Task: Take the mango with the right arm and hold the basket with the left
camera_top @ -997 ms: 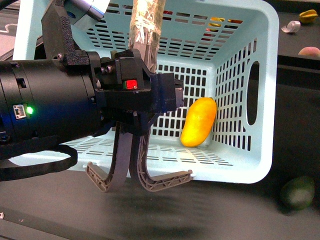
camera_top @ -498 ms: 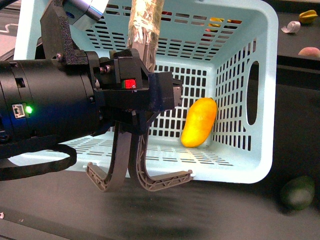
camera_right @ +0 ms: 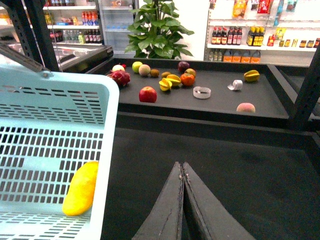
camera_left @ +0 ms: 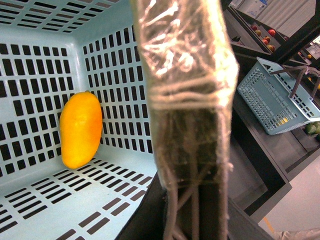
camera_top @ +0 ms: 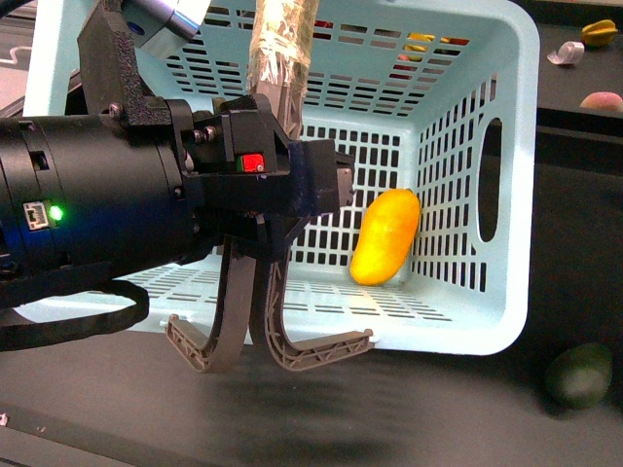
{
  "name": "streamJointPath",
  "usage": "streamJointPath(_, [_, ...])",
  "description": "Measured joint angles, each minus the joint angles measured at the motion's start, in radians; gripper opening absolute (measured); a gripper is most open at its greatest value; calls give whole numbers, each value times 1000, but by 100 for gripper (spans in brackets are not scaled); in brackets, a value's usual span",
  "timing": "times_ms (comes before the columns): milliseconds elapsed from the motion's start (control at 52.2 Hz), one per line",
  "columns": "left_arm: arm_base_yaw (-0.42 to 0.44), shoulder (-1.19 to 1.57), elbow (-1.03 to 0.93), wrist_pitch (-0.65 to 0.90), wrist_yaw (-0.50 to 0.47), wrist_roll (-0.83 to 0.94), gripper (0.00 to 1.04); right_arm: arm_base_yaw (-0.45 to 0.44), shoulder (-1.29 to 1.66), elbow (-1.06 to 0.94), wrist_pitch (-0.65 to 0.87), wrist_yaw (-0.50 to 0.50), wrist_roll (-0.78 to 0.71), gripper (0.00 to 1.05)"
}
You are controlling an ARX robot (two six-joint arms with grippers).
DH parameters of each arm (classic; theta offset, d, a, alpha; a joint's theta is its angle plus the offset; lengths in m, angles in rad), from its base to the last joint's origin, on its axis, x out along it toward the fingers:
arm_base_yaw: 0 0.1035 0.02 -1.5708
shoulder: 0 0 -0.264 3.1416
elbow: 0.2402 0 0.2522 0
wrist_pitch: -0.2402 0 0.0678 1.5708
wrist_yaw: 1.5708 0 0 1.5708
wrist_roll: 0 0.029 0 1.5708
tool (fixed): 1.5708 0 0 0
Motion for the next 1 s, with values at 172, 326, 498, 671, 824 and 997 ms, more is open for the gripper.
streamJointPath(172, [0, 0, 0, 0, 0, 0, 9, 0, -57, 0, -27, 1, 0, 2])
streamJointPath(326, [0, 0, 0, 0, -1, -2, 9, 0, -57, 0, -27, 0, 0, 2])
streamJointPath(498, [0, 0, 0, 0, 0, -1, 9, 0, -57, 0, -27, 0, 0, 2])
streamJointPath(671, [0, 0, 0, 0, 0, 1, 9, 0, -57, 0, -27, 0, 0, 2])
streamJointPath(824, [0, 0, 0, 0, 0, 0, 9, 0, -57, 0, -27, 0, 0, 2])
streamJointPath(997, [0, 0, 0, 0, 0, 0, 9, 0, -57, 0, -27, 0, 0, 2])
